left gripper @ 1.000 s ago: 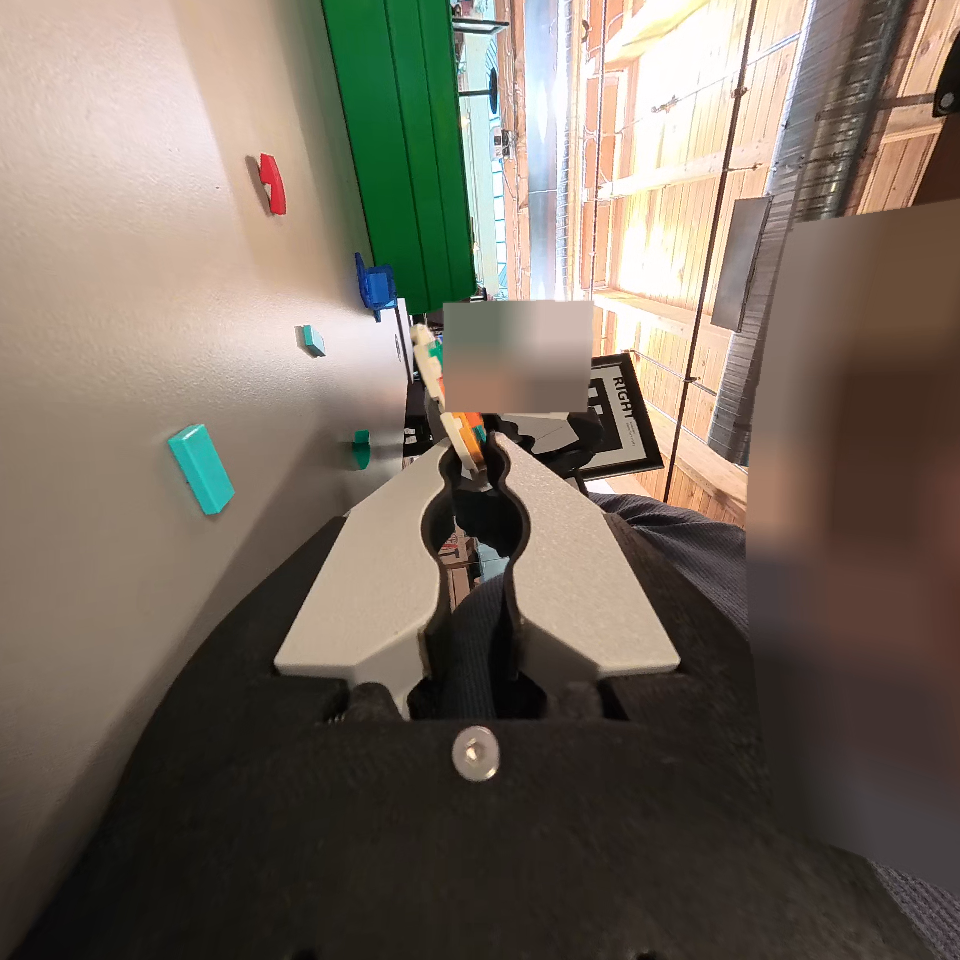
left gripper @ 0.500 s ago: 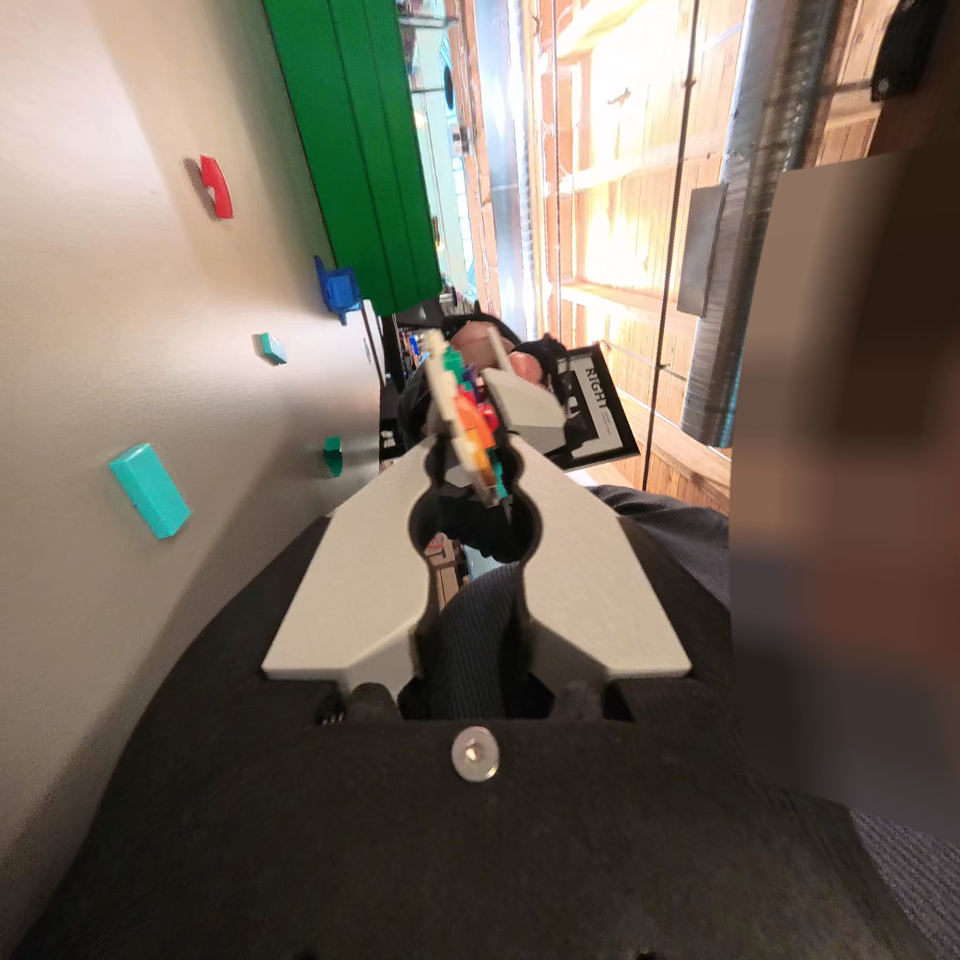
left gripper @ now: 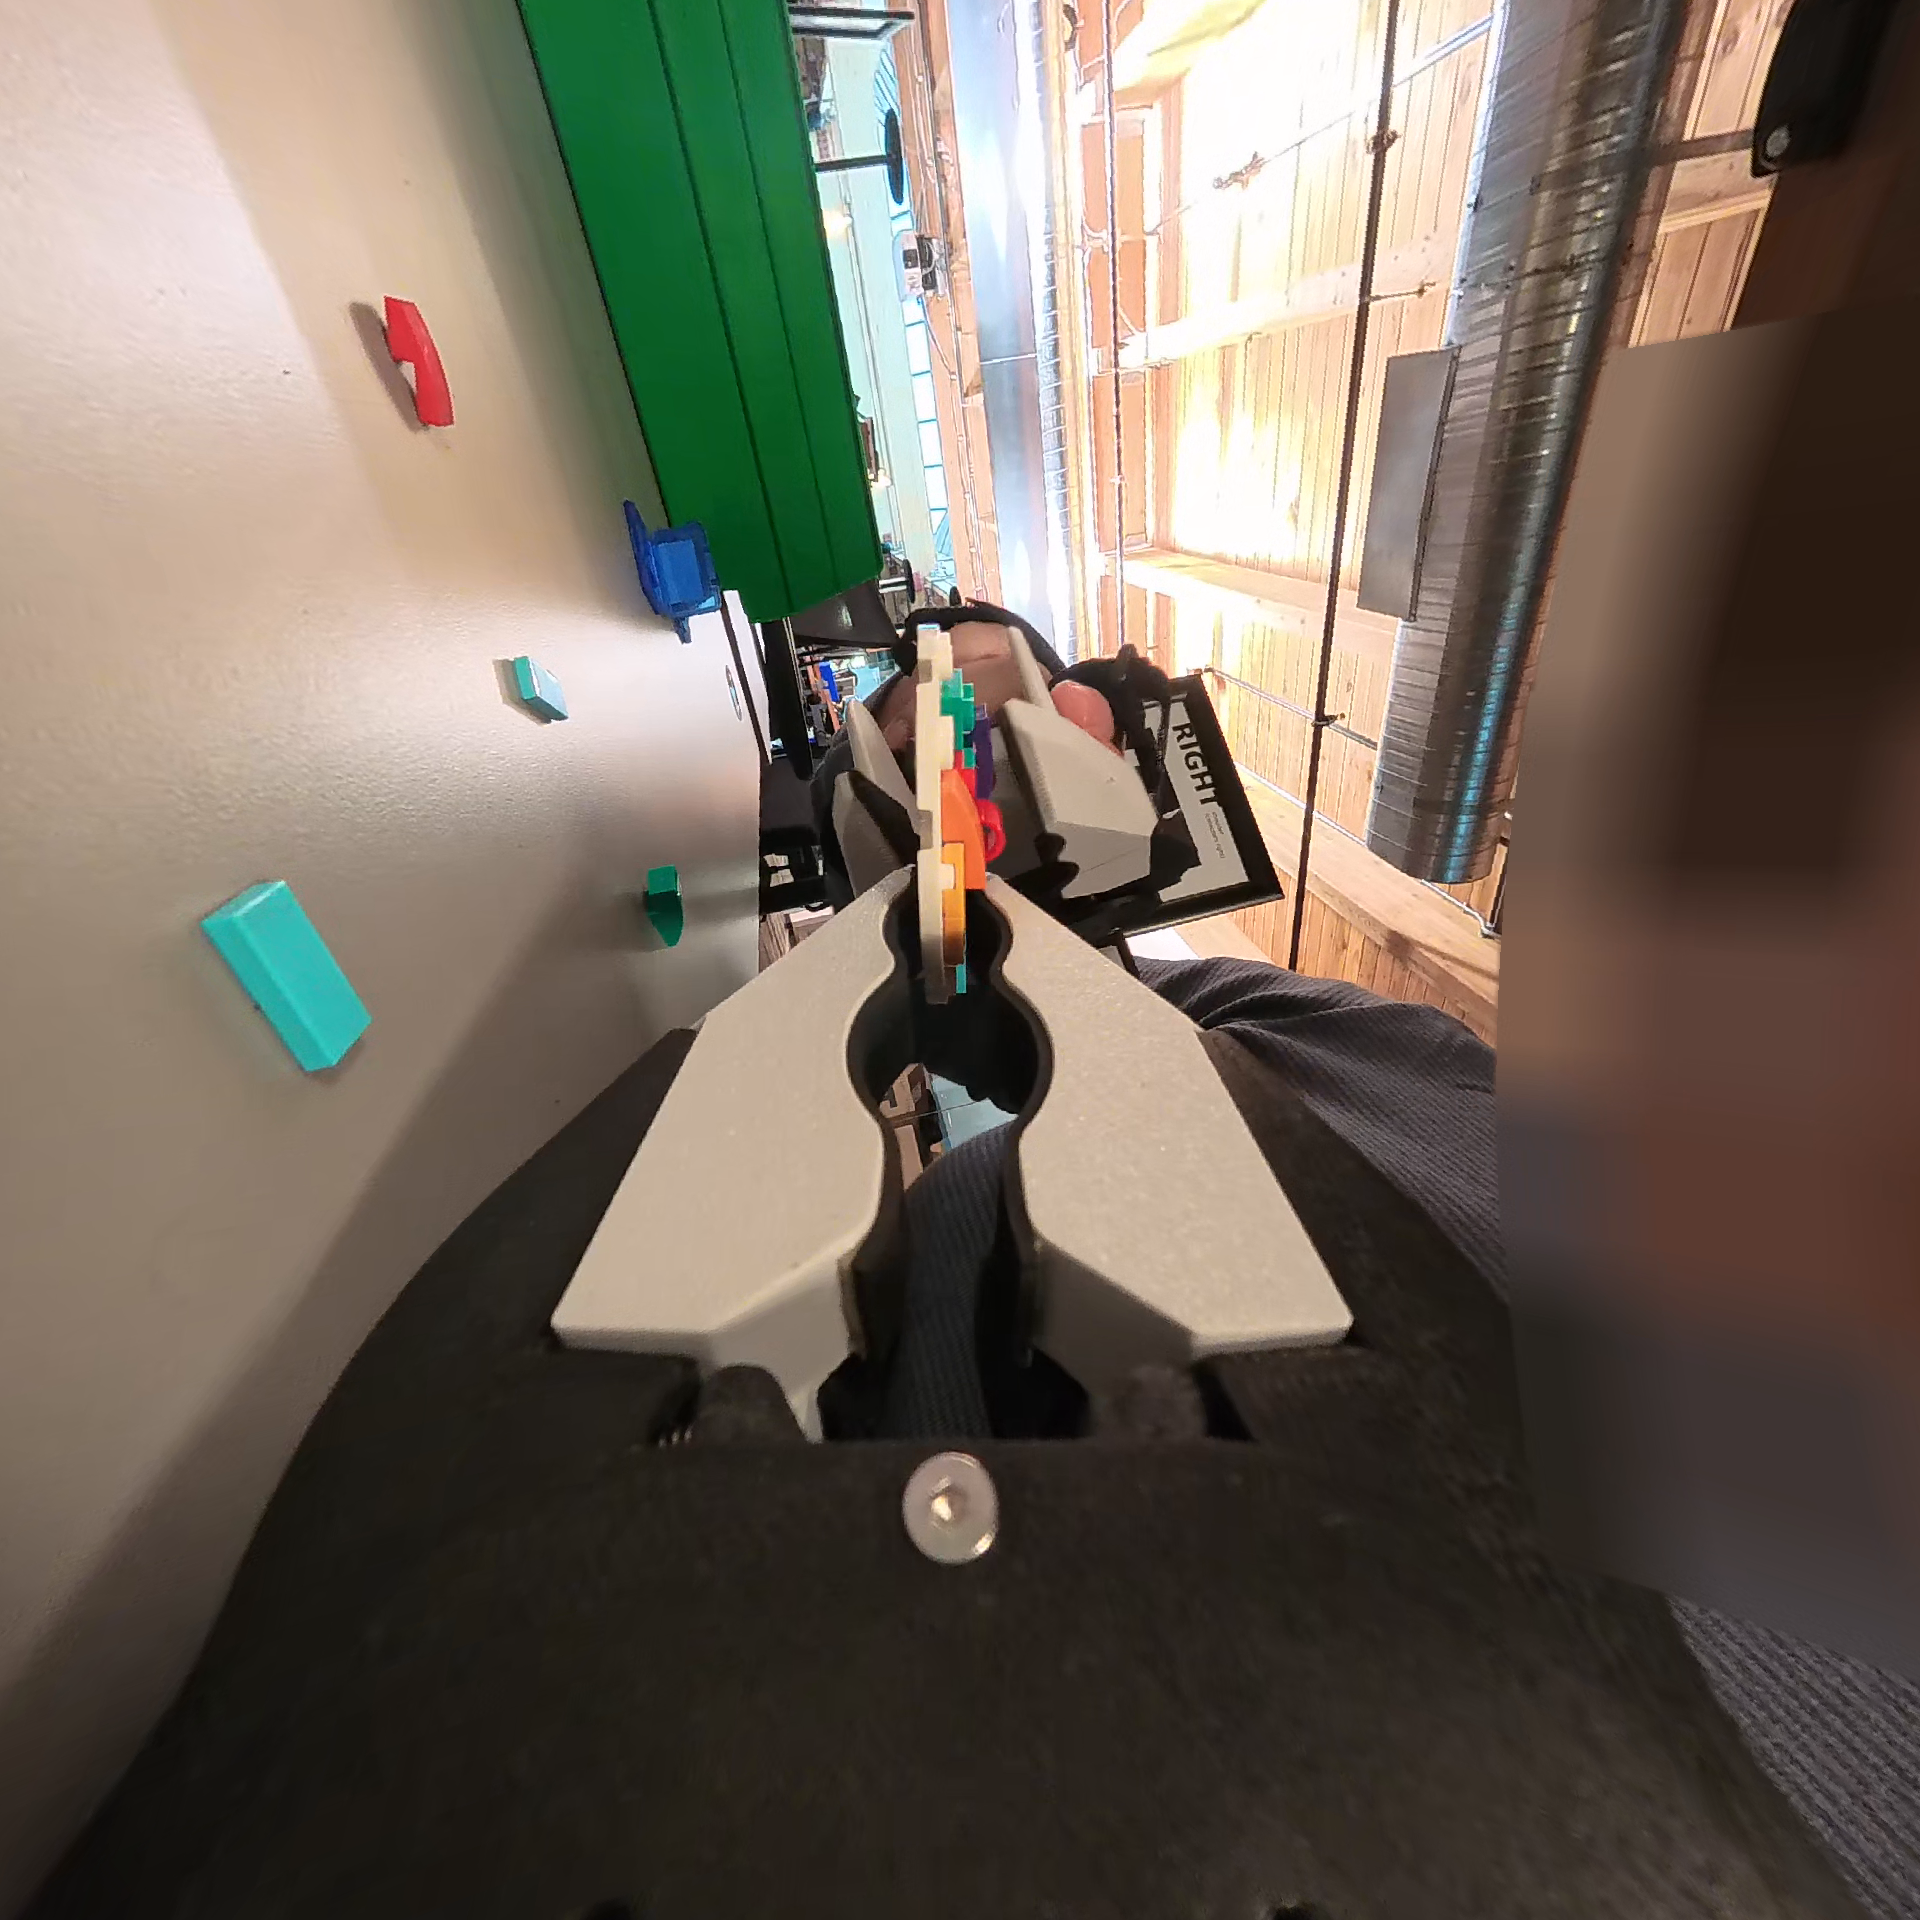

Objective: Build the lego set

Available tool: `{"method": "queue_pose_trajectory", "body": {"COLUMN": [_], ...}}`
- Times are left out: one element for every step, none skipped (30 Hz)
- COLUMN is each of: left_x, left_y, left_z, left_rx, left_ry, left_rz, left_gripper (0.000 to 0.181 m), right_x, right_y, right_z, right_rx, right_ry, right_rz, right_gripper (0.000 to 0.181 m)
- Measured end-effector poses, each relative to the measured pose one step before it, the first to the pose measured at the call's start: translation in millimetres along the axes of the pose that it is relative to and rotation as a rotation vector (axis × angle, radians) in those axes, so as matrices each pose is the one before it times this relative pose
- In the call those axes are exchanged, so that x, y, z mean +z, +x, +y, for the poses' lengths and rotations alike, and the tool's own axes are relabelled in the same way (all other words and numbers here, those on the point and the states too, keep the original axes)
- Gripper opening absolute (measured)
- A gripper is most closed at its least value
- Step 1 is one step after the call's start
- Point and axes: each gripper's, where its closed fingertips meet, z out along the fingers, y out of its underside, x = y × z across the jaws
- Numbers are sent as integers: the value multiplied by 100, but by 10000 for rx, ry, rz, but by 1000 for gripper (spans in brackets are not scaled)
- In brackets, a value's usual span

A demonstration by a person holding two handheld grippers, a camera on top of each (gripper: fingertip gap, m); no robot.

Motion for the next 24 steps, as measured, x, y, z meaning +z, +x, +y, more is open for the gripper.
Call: {"method": "queue_pose_trajectory", "body": {"left_x": [-11, -14, -13, -3, 3, 0, 9, 14, 23, 27, 19, 1, 5, 8, 7, 5, 17, 16, -10, 5, 11, 6, 12, 4], "left_y": [-3, 17, -2, -51, -16, -5, -32, -66, -63, -33, -26, 2, 0, 5, -27, -27, -9, 6, 23, 8, 10, 7, 2, -13], "left_z": [-29, -21, -24, -24, -30, -6, 24, 35, 43, 59, 47, -1, 9, 9, 9, 34, 16, 16, -2, 9, 23, 7, 18, 8], "left_rx": [-15, -17, -10, -23, -17, -13, -10, -16, -7, -5, -13, -9, -9, -1, -5, 1, 10, -1, -3, -7, -5, -14, -12, -23], "left_ry": [16, 10, 12, 10, 13, 0, -16, -26, -30, -39, -32, -5, -9, -10, -9, -18, -13, -12, -2, -9, -16, -14, -12, -13], "left_rz": [2, 16, 5, -26, -12, 5, -18, -43, -42, -26, -12, -1, 5, -2, -20, -17, -12, 0, 14, 11, 7, 9, 5, -3], "left_gripper": [4, 5, 5, 5, 5, 5, 5, 5, 5, 5, 5, 5, 5, 5, 5, 5, 5, 5, 5, 5, 5, 5, 5, 5], "right_x": [-5, 1, 11, 11, 8, -2, -19, 7, 31, 39, 42, 32, 34, 35, 21, 10, -10, 6, 9, -16, -34, -25, -2, -4], "right_y": [-31, -102, -152, -127, -37, 20, 115, 129, -3, -26, -52, -160, -205, -152, -17, 52, 85, 67, 41, 13, -3, -5, -16, -22], "right_z": [17, -10, -54, -68, -51, 18, 65, 103, 108, 70, 6, -41, -53, -46, -18, 18, 34, 16, 18, -5, -15, 11, -12, -16], "right_rx": [-7, -4, 16, 28, 13, -1, 5, 20, 25, 27, 25, 21, 28, 31, 26, -1, -20, -26, -17, -21, -30, -27, -32, -33], "right_ry": [-6, 10, 28, 31, 14, -6, -22, -29, -35, -21, 6, 19, 25, 26, 11, -20, -21, -10, -2, 2, 6, 8, 14, 25], "right_rz": [-34, -67, -83, -58, -25, 12, 53, 46, -30, -36, -50, -100, -105, -74, 5, 23, 34, 16, 9, 11, 1, -3, -10, -20], "right_gripper": [24, 25, 25, 25, 25, 25, 25, 26, 27, 28, 29, 30, 30, 30, 28, 26, 23, 21, 21, 20, 20, 20, 20, 19]}}
